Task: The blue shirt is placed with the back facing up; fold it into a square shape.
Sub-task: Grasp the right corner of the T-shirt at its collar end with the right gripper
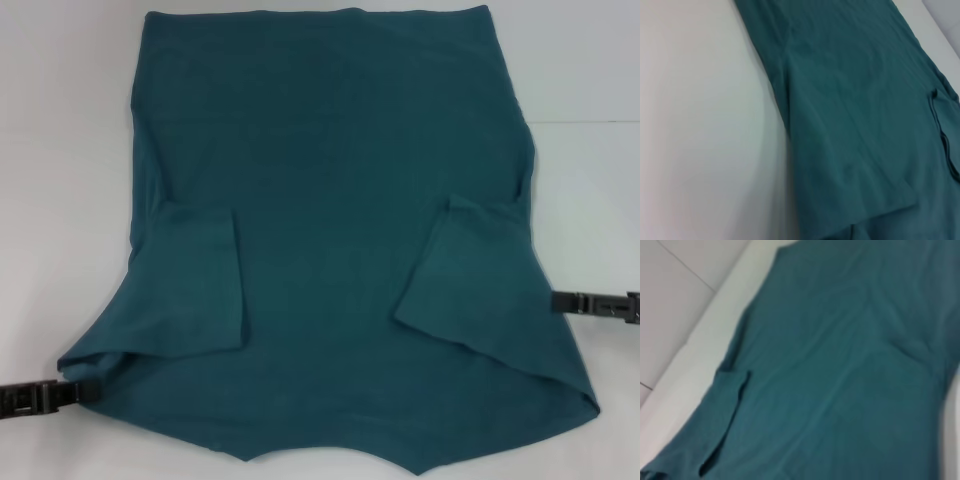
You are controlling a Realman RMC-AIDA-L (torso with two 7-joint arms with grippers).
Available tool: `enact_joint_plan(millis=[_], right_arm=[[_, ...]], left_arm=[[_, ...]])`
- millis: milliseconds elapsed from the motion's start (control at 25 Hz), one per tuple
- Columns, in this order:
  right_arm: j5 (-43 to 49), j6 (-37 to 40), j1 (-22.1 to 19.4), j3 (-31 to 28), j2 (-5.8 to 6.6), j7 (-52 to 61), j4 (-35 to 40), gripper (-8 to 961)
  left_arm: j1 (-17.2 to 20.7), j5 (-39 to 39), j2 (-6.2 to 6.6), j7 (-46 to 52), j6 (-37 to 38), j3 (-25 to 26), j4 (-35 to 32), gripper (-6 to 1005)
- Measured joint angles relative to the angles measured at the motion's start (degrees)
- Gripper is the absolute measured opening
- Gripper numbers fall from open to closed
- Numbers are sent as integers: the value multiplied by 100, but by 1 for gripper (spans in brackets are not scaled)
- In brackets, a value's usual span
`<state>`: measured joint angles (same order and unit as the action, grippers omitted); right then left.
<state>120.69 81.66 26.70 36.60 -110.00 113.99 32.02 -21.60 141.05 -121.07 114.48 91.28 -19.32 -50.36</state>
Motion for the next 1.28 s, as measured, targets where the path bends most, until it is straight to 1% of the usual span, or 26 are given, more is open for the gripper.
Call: enact_joint_plan(millis=[80,280,560,760,1040,1280], right_arm=[[114,44,-9,-2,22,87,18,927],[370,28,33,26,20,221,24,927],[820,-21,248,32,-80,315,6,926],[884,-32,278,30,-121,361,42,926],[886,-154,223,-19,-73,392,54,926],[922,-334,282,29,-124,396,19,926]], left_arm=[[-1,-16,1,5,-9,12,0,11],[-20,-40,4,-2,-12,-9,6,14],[-54,-43,5,-16,-14,-13,9,18],[-66,-43,7,-25,-14,-18,9,21],[-75,-43,14,-29,-14,12,9,26],[-89,-43,18,-29,-15,16,9,30]])
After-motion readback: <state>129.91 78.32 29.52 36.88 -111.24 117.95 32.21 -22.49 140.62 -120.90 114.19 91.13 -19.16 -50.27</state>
